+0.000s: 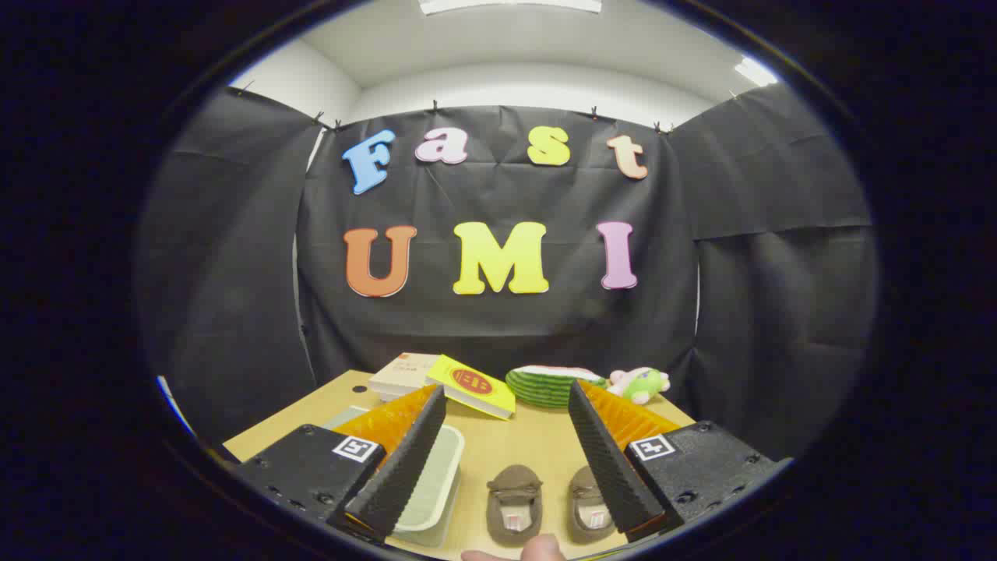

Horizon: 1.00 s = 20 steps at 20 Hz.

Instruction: Open the storage box then place both shoes into the box .Put the left shoe in first, then the right shoe, with the right side of both shoes facing outward in a uniform manner.

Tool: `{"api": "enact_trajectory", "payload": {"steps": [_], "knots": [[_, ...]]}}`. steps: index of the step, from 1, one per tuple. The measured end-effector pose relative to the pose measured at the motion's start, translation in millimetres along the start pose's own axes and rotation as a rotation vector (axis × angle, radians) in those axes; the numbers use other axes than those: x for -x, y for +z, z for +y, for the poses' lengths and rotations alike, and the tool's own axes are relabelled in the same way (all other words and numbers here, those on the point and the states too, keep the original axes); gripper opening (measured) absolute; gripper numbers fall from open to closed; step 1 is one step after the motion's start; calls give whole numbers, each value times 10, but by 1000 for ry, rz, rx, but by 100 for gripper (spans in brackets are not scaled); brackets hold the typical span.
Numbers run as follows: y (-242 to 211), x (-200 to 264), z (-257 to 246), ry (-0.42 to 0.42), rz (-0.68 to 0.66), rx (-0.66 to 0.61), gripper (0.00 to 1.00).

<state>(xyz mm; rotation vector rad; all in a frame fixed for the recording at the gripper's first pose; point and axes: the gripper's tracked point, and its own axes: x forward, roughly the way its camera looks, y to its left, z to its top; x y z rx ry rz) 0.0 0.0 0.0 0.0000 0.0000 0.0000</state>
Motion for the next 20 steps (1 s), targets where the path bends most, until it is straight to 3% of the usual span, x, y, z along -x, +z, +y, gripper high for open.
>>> {"api": "enact_trajectory", "payload": {"steps": [4, 13, 17, 20], "knots": [[-101, 139, -147, -27, -43, 32, 100], [-161, 570, -656, -73, -50, -47, 100], [-277, 585, -682, -53, 13, -66, 100], [-338, 551, -487, 21, 51, -87, 100]]}}
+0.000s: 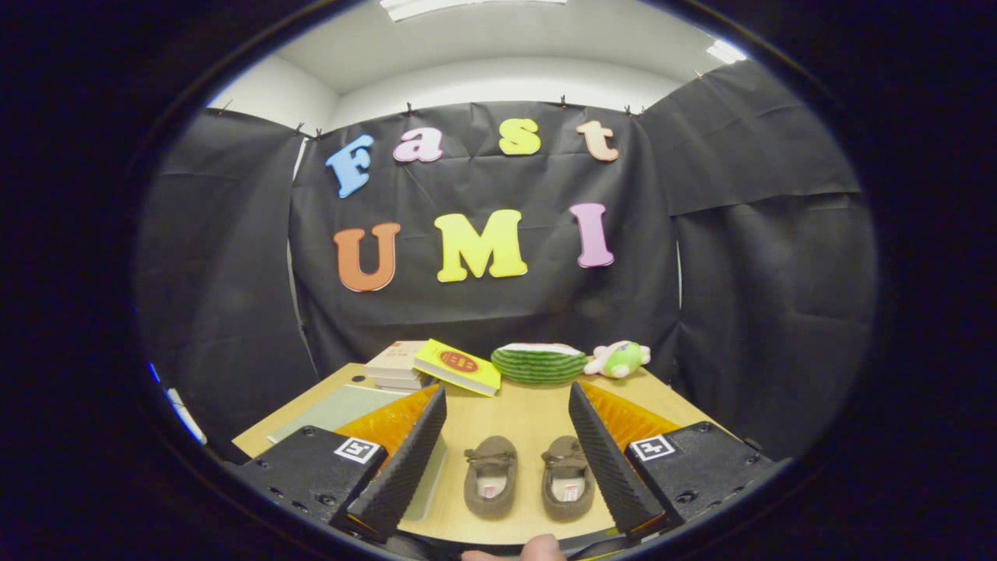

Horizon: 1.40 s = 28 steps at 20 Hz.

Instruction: Open the storage box then place both shoes into the box .Put the left shoe in first, then the right shoe, with the right side of both shoes facing outward in a uniform manner.

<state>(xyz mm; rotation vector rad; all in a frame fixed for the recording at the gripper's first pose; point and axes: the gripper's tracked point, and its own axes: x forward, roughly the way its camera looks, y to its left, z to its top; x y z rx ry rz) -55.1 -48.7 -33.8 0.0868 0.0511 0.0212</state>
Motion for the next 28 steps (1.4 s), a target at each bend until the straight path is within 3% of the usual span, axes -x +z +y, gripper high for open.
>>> {"api": "enact_trajectory", "payload": {"steps": [12, 18, 25, 28], "knots": [[-439, -519, 798, 343, 299, -78, 100], [-919, -731, 1090, 531, 522, -341, 99], [-1451, -994, 1049, 551, 690, -520, 96], [-1567, -1019, 1104, 576, 749, -615, 80]]}}
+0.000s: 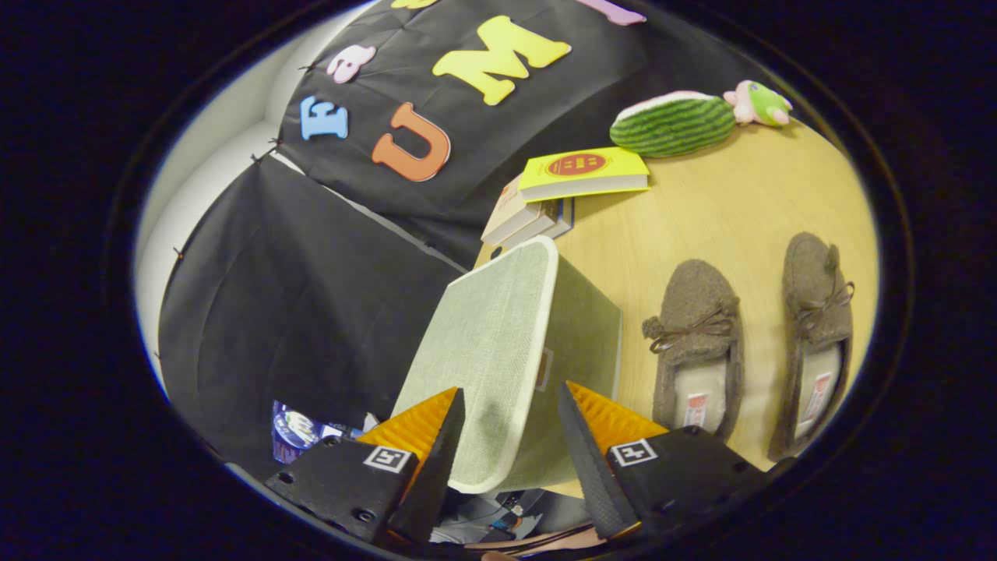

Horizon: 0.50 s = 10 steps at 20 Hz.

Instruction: Open the storage box then place both shoes into the box .Put the left shoe in first, then the right shoe, with the right side of both shoes facing outward in a uniform manner.

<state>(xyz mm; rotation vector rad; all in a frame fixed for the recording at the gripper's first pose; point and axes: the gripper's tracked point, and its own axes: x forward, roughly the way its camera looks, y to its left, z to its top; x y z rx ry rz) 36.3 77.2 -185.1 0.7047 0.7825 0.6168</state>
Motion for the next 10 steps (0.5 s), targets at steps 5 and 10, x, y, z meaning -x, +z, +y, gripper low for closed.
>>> {"api": "enact_trajectory", "payload": {"steps": [5, 10], "knots": [[8, -89, 53, 89, 43, -179, 41], [108, -25, 210, 69, -3, -180, 7]]}}
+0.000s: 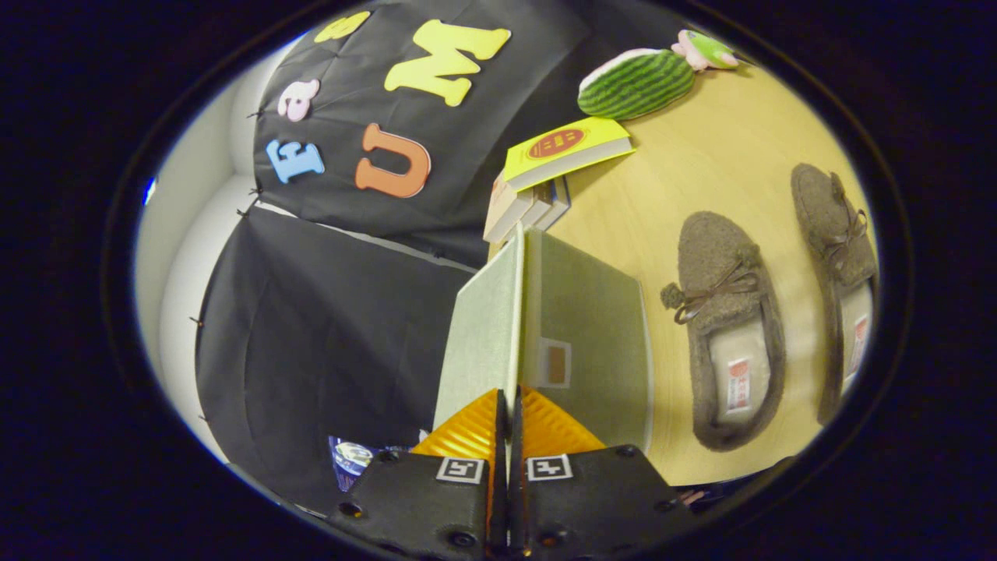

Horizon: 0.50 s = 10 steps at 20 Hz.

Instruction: Open the storage box then place both shoes into the box .Put the left shoe in first, then the right shoe, with the right side of both shoes facing outward in a uniform manner.

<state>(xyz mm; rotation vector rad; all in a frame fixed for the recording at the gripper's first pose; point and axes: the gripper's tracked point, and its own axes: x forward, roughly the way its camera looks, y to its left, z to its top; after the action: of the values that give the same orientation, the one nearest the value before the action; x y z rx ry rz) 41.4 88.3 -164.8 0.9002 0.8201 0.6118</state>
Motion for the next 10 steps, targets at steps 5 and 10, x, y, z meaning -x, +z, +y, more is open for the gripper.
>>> {"api": "enact_trajectory", "payload": {"steps": [5, 10], "knots": [[35, 34, 594, 43, -55, 30, 6], [-164, -140, 1574, 121, -89, 163, 6]]}}
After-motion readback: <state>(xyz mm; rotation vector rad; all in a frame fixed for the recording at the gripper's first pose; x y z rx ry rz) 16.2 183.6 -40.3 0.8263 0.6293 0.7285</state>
